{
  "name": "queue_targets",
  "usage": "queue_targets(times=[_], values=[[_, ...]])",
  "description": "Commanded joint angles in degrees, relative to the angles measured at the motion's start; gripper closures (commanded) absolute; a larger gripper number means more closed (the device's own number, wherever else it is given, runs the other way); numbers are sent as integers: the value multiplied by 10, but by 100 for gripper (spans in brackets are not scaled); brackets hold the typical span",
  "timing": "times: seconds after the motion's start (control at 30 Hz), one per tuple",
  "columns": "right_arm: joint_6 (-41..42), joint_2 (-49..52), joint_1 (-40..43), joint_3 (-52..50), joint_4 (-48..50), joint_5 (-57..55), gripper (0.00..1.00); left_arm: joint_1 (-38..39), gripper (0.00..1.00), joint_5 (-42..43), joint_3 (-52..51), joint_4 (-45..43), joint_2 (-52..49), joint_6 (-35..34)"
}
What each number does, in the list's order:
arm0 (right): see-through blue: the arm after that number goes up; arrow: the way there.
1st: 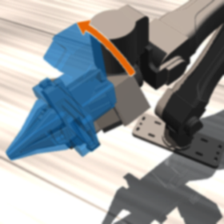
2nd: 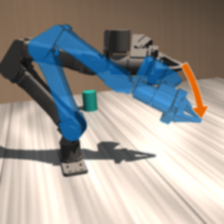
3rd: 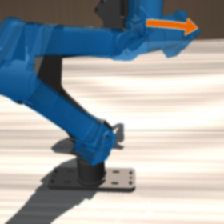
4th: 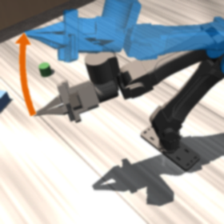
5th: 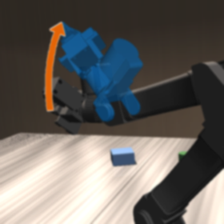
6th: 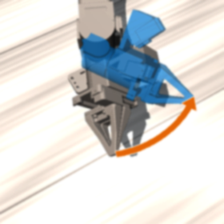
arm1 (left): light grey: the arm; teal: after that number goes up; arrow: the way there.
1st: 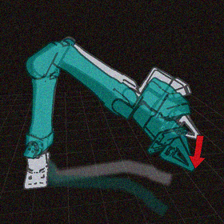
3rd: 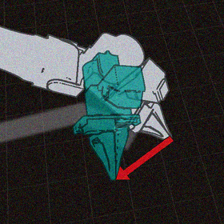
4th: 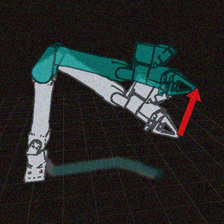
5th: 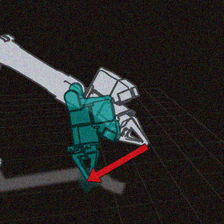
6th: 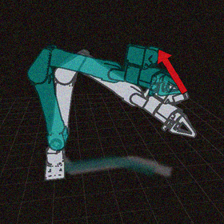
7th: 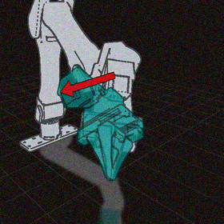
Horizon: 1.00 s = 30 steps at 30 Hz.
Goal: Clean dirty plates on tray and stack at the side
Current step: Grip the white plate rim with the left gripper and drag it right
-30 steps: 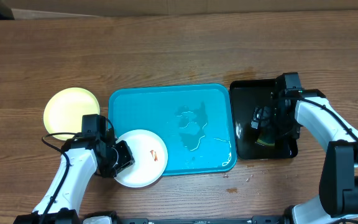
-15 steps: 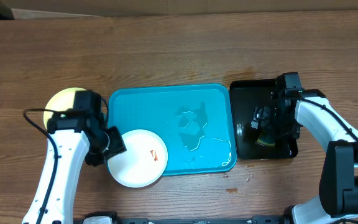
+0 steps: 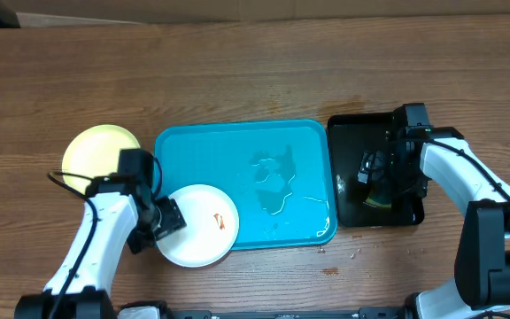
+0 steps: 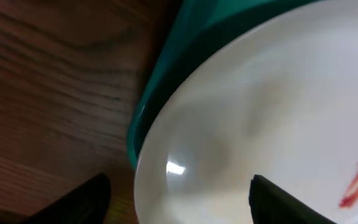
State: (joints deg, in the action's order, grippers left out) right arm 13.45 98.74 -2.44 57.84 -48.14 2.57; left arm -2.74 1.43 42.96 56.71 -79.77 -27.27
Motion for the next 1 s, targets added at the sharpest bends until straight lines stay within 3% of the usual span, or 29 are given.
queue_targets(times=[0.0,0.3,0.5,0.67,0.8,0.97], values=[[1,-4,-1,11,1,1,0,-2,32,14,-24,-15,-9,-15],[1,-4,-1,11,1,1,0,1,37,176,-24,-80,-11,-10],[1,-4,-1,11,1,1,0,27,37,215,-24,-164,-11,-15],[1,-4,-1,11,1,0,0,48,36,199,-14,-192,-11,1],[1,-4,-1,11,1,1,0,46,36,122,35,-136,-11,30],[1,-4,-1,11,0,1,0,47,40,83,72,-139,-11,108]])
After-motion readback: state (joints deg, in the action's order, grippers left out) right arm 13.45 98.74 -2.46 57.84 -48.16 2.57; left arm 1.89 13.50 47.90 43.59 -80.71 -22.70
